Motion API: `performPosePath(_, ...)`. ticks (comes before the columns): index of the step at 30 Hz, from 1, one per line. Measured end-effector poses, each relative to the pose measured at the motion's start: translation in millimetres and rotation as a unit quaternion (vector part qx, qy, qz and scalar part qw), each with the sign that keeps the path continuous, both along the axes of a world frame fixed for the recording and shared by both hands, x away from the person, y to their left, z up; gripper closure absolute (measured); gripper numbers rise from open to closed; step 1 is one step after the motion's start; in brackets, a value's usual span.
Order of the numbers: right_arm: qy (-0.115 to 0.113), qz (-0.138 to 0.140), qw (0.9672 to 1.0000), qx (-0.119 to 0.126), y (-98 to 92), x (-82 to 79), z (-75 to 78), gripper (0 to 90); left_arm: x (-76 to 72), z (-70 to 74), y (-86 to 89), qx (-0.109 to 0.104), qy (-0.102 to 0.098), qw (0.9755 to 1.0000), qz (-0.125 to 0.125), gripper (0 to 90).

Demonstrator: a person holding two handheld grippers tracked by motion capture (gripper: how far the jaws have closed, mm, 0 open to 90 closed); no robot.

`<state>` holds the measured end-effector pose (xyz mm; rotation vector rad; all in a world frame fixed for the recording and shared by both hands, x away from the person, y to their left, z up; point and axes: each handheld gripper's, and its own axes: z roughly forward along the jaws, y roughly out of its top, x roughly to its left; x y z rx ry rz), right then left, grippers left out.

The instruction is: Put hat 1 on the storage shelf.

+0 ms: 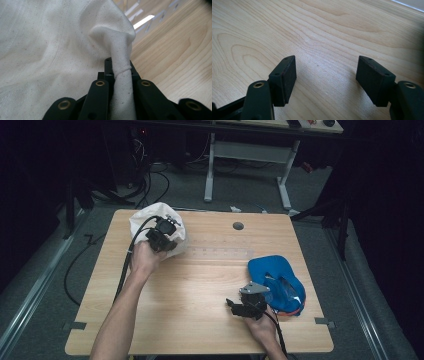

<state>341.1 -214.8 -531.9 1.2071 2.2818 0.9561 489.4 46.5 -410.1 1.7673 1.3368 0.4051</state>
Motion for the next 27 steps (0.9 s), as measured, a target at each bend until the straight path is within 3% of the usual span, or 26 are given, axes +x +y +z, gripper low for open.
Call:
performPosePath(4,0.0,0.0,1.0,0.0,0.0,0.0,0.0,32.9,2.7,-1.2,0.7,-0.007,-0.005,0.9999,0.009,85.2)
performPosePath(9,0.0,0.0,1.0,0.0,0.0,0.0,0.0,32.9,3.9,-2.0,-0.3,-0.003,-0.011,0.9999,-0.003,85.0)
performPosePath(15,0.0,0.0,1.0,0.0,0.0,0.0,0.0,32.9,5.5,-4.0,-0.2,-0.004,0.007,0.9999,-0.013,85.4)
performPosePath(23,0.0,0.0,1.0,0.0,0.1,-0.1,0.0,32.8,7.5,-9.6,-10.8,0.022,0.025,0.9987,-0.038,86.1)
performPosePath(27,0.0,0.0,1.0,0.0,0.1,-0.1,0.0,32.9,11.7,-9.9,-8.4,0.006,0.044,0.9984,-0.035,86.3)
